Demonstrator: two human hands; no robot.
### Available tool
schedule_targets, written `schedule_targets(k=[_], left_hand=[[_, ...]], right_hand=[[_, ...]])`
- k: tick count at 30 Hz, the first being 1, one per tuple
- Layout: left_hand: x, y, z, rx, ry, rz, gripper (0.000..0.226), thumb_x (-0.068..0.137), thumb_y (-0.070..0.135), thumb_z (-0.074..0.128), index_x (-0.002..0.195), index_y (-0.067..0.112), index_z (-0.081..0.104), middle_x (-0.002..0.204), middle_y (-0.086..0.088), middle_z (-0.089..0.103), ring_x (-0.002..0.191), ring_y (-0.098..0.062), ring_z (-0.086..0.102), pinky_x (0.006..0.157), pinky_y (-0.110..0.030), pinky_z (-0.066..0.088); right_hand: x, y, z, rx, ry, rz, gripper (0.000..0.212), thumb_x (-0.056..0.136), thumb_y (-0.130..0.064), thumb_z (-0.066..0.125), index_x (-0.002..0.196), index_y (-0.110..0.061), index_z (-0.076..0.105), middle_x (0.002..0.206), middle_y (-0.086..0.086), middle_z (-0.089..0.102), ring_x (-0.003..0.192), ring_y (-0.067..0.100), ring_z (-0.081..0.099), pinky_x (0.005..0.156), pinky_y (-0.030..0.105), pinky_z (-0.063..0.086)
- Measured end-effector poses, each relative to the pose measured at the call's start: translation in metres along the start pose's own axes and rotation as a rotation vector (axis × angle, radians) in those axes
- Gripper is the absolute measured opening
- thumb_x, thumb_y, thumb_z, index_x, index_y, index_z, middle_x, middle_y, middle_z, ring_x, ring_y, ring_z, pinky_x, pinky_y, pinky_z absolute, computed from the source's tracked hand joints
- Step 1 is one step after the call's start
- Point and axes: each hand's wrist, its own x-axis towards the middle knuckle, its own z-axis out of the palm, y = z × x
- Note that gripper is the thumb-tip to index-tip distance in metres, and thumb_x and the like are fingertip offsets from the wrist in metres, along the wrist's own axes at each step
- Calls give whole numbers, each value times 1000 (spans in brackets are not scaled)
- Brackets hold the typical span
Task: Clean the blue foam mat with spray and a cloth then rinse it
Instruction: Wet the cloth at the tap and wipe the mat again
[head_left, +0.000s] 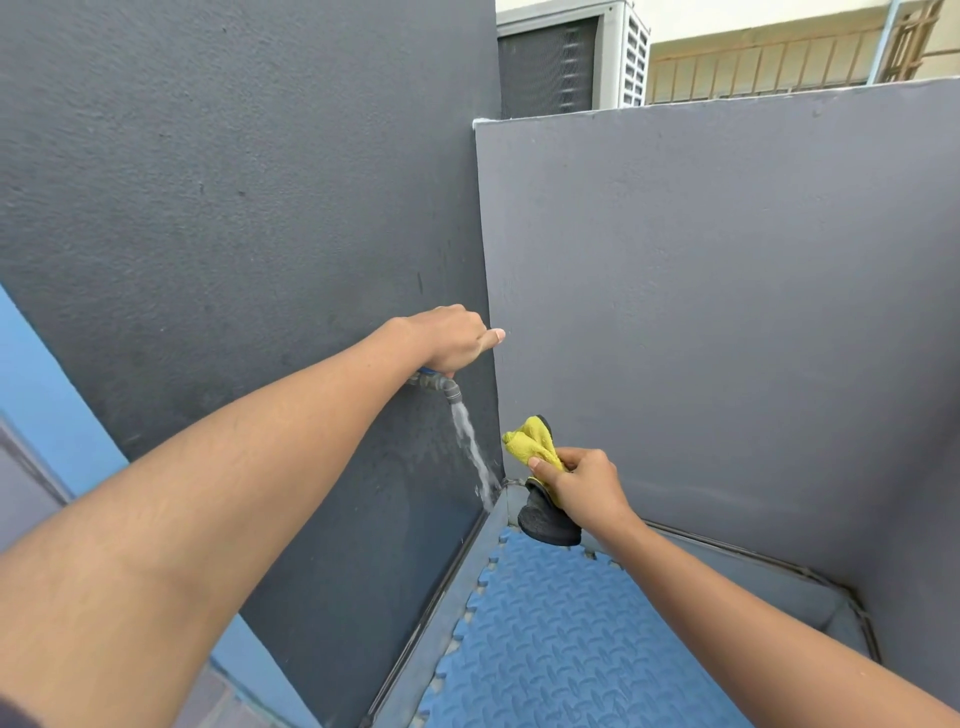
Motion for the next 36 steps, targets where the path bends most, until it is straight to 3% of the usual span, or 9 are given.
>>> schedule_targets(k=[4,7,11,14,17,21,36], left_hand=[[-1,3,0,19,3,25,72,113,44,18,95,-6,67,56,-4,62,83,-30,63,90,-42,51],[0,4,0,-11,13,13,73,113,46,19,84,-5,64,58,-6,65,85,-31,65,89,-42,50],[2,8,0,-36,21,5,73,112,48,20,86,-2,67,56,-1,65,87,-29,65,90,-40,48],[4,8,1,-61,43,-5,71,112,48,22,72,3,61,57,-3,67,86,-28,64,92,-41,48],[7,5,4,-92,61,-9,71,111,48,24,65,6,57,58,-6,67,91,-31,65,98,-43,48],[11,1,10,-128,80,-34,70,111,49,26,67,4,59,59,-8,68,91,-31,64,100,-47,49],[11,-1,9,-235,32,-65,69,110,55,19,70,11,56,64,-4,74,99,-29,65,108,-46,44]], right_hand=[[1,1,5,-12,1,1,26,88,-41,69,80,-17,75,65,1,61,62,15,50,59,31,37],[0,0,9,-12,-6,-1,27,88,-41,70,81,-16,75,65,5,62,61,15,50,59,31,37],[-4,-1,10,-23,-11,11,26,89,-41,70,81,-17,75,65,3,63,61,14,51,58,30,38],[-6,-4,10,-51,2,26,24,87,-41,70,80,-18,75,74,10,71,61,15,54,58,30,41],[-4,-11,8,-58,32,47,22,87,-40,71,79,-21,75,72,7,70,63,17,57,59,30,41],[-1,-22,16,-57,44,62,17,89,-39,70,82,-24,77,78,2,74,76,19,67,63,30,48],[-6,-22,25,-74,72,59,17,88,-40,71,77,-27,74,73,1,72,69,17,62,62,32,47]])
